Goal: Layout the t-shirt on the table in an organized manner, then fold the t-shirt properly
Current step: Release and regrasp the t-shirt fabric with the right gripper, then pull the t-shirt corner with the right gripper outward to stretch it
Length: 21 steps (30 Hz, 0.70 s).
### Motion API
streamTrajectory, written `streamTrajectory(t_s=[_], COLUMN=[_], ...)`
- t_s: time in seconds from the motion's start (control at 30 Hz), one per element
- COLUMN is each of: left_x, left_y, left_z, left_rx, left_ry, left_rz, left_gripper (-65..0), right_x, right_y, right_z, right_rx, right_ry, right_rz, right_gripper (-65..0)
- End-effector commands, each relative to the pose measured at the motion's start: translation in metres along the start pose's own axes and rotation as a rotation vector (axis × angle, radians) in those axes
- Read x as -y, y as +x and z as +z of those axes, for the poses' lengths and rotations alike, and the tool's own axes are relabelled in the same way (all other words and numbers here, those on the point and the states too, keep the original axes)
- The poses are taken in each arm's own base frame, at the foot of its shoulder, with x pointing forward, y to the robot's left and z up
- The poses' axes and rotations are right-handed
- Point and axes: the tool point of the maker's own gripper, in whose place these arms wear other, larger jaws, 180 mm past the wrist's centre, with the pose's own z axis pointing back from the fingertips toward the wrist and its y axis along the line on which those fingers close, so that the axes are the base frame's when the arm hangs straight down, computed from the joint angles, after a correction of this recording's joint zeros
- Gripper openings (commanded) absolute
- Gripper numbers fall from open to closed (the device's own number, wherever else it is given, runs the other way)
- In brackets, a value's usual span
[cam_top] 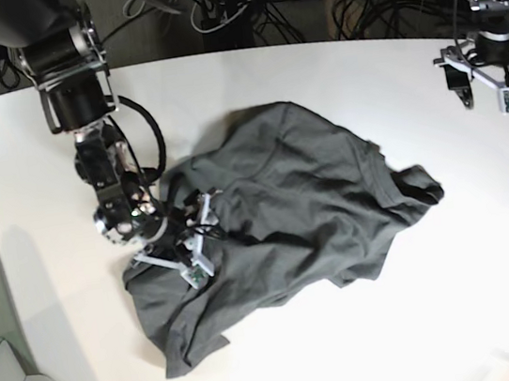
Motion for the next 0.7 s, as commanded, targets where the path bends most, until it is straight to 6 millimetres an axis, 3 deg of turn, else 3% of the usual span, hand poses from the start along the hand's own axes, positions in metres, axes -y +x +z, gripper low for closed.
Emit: streamTrajectory(t_s=[0.0, 0.13, 0.23, 0.33, 0.43, 0.57, 0.67], left_x=[-0.007, -0.007, -0.007, -0.007, -0.007, -0.007, -0.007], left_y=[0.012, 0.013, 0.013, 0.014, 0.013, 0.013, 0.017], left_z=[0.002, 0.002, 0.002, 0.002, 0.001, 0.001, 0.000], left_rx=[0.041, 0.044, 0.046, 0.047, 0.045, 0.045, 0.055], left_ry=[0.018, 0.019, 0.019, 0.020, 0.020, 0.020, 0.022], left_rz=[-0.011, -0.010, -0.010, -0.009, -0.009, -0.009, -0.006], left_gripper=[-13.7, -13.7, -13.7, -13.7, -13.7, -13.7, -13.7], right_x=[0.013, 0.021, 0.025, 0.039, 0.042, 0.050, 0.062], right_y=[0.031, 0.030, 0.032, 0.032, 0.036, 0.052, 0.046], right_z=[0.003, -0.001, 0.000, 0.008, 0.020, 0.038, 0.045], right_rx=[0.071, 0.051, 0.050, 0.061, 0.101, 0.167, 0.156], right_ry=[-0.021, -0.027, -0.032, -0.064, -0.085, -0.123, -0.149], right_rz=[0.007, 0.002, 0.004, -0.006, -0.012, 0.001, 0.014], right_gripper=[-39.3, -54.9, -61.0, -62.3, -62.5, -62.7, -62.7])
